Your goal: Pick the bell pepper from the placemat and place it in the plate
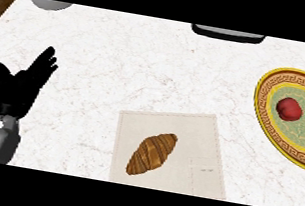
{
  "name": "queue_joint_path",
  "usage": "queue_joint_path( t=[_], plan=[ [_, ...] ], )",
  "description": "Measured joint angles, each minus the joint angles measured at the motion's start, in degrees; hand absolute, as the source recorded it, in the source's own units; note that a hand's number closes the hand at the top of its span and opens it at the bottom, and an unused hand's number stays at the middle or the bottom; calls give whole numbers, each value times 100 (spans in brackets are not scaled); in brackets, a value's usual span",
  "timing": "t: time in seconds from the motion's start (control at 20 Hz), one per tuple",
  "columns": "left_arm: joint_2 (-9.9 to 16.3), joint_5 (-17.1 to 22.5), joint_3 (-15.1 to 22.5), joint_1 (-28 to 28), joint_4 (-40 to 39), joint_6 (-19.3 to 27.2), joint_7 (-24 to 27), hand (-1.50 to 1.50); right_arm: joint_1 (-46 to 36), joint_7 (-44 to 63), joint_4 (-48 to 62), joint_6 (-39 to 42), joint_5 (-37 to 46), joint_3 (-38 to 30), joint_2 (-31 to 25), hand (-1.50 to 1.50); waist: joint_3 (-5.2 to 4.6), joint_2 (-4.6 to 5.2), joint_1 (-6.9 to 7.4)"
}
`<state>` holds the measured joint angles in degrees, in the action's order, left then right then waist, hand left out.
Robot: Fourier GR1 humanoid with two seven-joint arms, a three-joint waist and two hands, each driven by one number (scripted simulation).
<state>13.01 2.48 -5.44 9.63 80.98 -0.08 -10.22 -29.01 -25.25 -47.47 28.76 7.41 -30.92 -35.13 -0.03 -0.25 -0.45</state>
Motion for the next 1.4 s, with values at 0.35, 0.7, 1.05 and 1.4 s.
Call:
queue_joint_path(
  t=[0.35,0.7,1.05,1.4],
  plan=[
    [-122,-101,86,-60,118,19,-29,0,110,181,437,841,-612,-228,-449,-150,4,23,50],
    [-159,-134,48,66,-35,-35,39,0,190,-449,1238,683,-510,-112,-885,-150,10,45,94],
    [-149,-120,5,20,-41,-120,77,0,134,-881,1947,443,-374,24,-1309,-150,17,58,134],
    [-262,-189,77,58,22,-49,66,0,93,-1226,2503,237,-156,214,-1676,-150,25,74,178]
  ],
)
